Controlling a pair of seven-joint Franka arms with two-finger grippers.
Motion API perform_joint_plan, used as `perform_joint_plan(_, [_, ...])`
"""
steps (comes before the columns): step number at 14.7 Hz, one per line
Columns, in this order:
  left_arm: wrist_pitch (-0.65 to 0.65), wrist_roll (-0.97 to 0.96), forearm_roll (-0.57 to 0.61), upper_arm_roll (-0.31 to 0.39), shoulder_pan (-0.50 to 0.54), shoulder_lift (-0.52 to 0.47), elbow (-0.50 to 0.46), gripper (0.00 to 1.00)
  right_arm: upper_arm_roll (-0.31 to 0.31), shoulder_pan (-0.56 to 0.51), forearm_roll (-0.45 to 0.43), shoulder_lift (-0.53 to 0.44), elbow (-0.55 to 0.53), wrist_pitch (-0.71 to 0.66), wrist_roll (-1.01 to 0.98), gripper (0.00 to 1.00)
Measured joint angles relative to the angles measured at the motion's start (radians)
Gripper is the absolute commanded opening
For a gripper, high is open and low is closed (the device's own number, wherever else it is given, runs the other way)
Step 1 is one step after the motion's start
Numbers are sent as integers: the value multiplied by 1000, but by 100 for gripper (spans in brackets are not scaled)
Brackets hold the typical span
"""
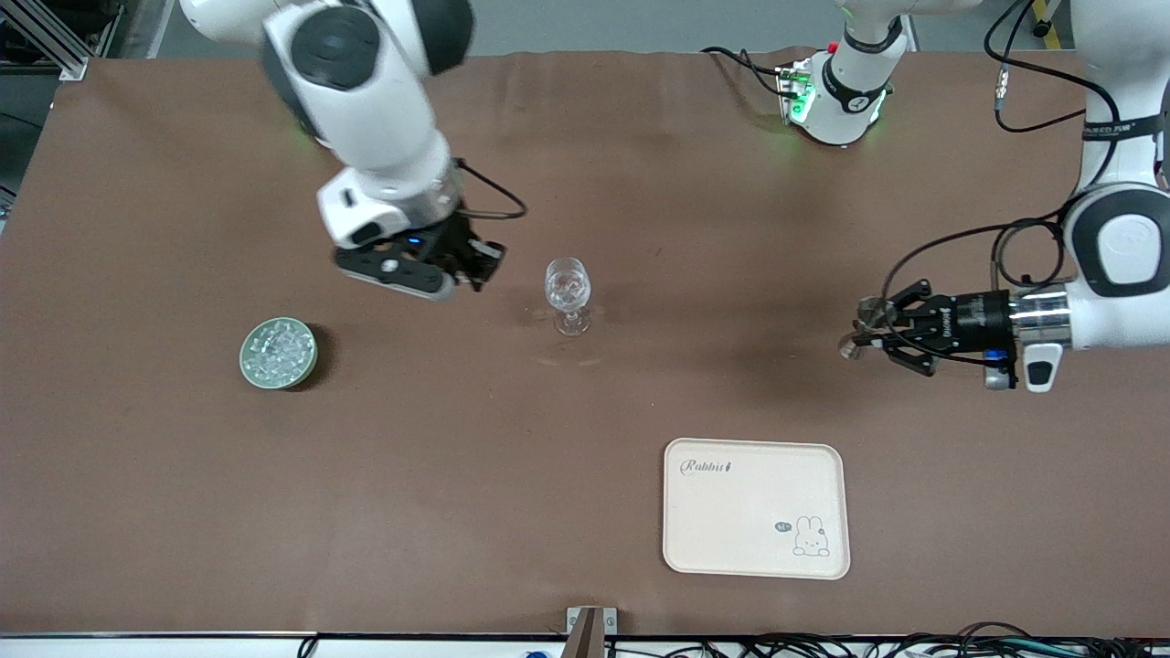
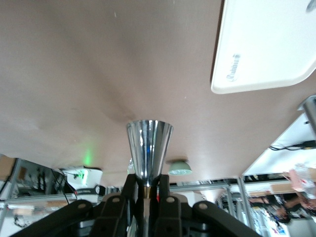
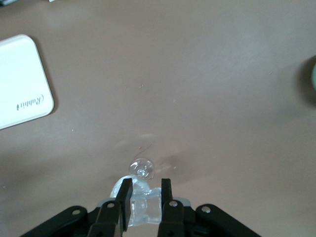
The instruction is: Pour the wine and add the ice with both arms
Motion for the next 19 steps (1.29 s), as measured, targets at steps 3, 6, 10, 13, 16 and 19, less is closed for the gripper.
perform_joint_plan(3, [-59, 150, -82, 111, 2, 90, 0, 0, -1, 56, -2, 59, 0, 29, 53, 1])
perform_joint_plan(6, [-112, 283, -159, 196, 2, 176, 2, 0, -2, 90, -6, 107, 0, 65, 86, 1])
perform_joint_plan(10, [-227, 496, -234, 323, 8, 297, 1, 0, -4, 107, -6, 146, 0, 77, 89, 1])
perform_joint_plan(13, [-259, 614, -264, 361, 23, 383, 3, 1, -4, 113, -6, 161, 0, 78, 91, 1])
perform_joint_plan(16, [-260, 666, -298, 372, 38, 440, 12, 1, -4, 127, -6, 168, -2, 77, 102, 1])
perform_joint_plan(19, [-261, 667, -338, 404, 47, 479, 20, 3, -5, 146, -6, 169, -17, 77, 110, 1])
